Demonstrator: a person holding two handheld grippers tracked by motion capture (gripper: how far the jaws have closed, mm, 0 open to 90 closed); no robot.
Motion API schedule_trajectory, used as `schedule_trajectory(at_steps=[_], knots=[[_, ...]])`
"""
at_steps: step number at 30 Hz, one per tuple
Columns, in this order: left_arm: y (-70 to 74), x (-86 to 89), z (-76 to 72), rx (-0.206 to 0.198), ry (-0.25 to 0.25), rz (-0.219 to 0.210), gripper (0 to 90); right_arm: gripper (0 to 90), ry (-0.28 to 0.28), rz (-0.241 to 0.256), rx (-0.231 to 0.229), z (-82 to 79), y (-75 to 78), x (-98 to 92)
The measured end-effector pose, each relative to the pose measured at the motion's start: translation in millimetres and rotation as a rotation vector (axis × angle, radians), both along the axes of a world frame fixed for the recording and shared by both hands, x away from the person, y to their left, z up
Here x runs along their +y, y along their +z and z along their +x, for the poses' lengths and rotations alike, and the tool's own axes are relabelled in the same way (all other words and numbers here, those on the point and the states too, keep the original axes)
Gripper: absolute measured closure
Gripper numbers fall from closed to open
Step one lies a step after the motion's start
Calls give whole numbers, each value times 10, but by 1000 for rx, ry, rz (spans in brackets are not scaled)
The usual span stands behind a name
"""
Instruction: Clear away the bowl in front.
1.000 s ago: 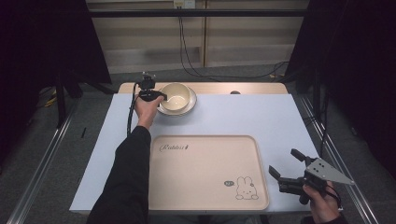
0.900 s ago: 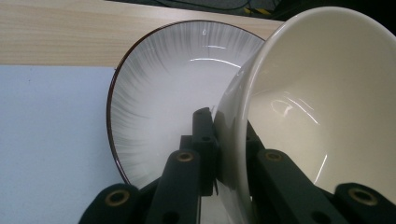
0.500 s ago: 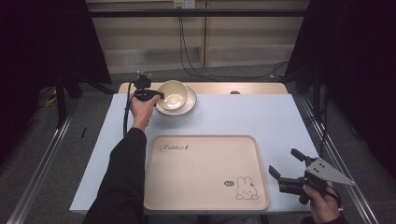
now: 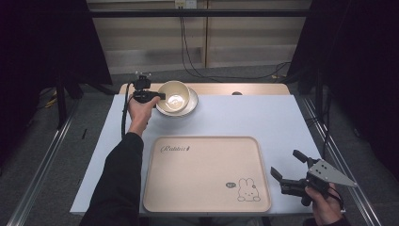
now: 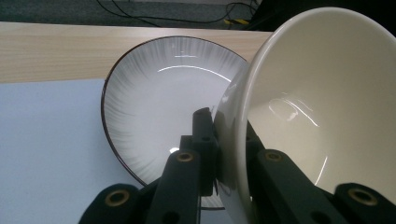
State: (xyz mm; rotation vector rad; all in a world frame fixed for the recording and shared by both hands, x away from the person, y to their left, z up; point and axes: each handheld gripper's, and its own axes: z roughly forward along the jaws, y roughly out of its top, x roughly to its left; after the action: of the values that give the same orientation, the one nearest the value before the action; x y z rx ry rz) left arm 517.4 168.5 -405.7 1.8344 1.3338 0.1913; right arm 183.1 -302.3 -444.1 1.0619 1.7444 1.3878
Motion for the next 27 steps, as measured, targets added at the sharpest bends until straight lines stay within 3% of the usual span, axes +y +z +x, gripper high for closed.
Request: schedule_trajectory(at_steps=[8, 10, 15, 16, 18, 27], knots=[[92, -50, -95, -3, -34, -7, 838, 12, 0, -2, -6, 2, 2, -1], [108, -52, -117, -6, -60, 21, 838, 11, 2, -1, -3, 2, 2, 3], [135, -76, -168, -8, -85, 14, 838, 11, 1, 2, 1, 0, 3, 6], [138, -100, -181, -11, -67, -7, 838, 11, 2, 1, -1, 1, 2, 5], [161, -101, -201, -12, -99, 5, 838, 11, 5, -1, -1, 3, 1, 3], [173, -185, -280, -8, -129, 4, 838, 11, 6, 3, 1, 2, 2, 6]])
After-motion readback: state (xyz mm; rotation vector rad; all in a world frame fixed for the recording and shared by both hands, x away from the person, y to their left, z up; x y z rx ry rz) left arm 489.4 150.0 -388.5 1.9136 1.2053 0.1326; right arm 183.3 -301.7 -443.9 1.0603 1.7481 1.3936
